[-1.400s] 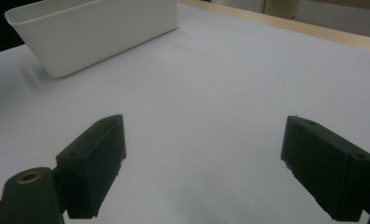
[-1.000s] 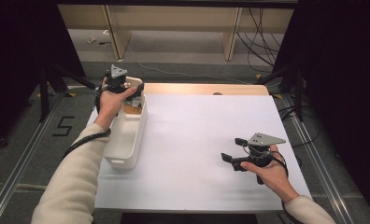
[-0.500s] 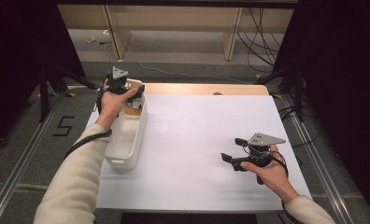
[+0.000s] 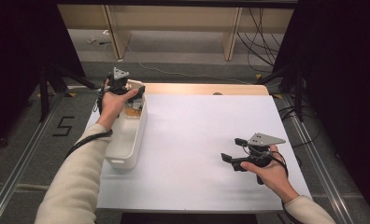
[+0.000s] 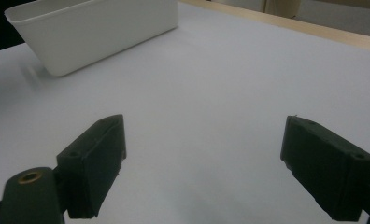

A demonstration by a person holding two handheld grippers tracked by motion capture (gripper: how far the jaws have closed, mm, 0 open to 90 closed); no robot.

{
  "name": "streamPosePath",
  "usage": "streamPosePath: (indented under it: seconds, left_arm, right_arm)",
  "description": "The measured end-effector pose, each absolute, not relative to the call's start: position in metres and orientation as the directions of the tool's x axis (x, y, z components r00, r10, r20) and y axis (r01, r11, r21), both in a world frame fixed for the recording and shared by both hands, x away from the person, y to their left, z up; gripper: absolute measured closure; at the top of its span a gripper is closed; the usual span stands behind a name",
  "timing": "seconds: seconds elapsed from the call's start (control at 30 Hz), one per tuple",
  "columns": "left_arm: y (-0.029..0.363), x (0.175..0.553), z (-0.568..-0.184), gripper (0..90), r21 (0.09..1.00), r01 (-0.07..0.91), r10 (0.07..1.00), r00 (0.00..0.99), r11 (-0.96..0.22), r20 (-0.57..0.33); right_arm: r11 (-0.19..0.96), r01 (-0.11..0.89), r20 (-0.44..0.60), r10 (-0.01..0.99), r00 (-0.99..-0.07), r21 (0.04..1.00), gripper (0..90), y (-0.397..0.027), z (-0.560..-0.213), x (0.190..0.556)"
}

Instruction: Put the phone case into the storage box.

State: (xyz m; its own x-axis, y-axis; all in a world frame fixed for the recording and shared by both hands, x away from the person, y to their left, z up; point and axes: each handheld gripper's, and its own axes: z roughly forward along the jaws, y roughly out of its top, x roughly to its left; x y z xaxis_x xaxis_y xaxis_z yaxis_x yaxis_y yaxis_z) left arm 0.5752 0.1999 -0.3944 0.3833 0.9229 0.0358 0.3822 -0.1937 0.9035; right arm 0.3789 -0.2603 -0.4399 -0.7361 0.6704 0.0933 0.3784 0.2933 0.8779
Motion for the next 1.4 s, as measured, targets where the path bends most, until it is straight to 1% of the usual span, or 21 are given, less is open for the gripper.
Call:
streamPosePath:
  seconds: [0.57,1.07,1.4]
  left_arm:
    - [0.199,0.579,-0.398,10.7,0.898,0.395,0.926,0.376,-0.194,0.035]
    - [0.201,0.584,-0.398,9.8,0.895,0.414,0.933,0.359,-0.166,0.007]
    - [0.200,0.588,-0.399,8.1,0.885,0.423,0.937,0.346,-0.194,0.041]
  right_arm:
    - [0.295,0.379,0.093,0.670,-0.737,0.877,15.1,-0.260,-0.440,0.379]
    - [0.295,0.376,0.090,0.671,-0.736,0.878,15.1,-0.260,-0.440,0.379]
    - [0.294,0.378,0.093,0.670,-0.737,0.878,15.2,-0.260,-0.440,0.379]
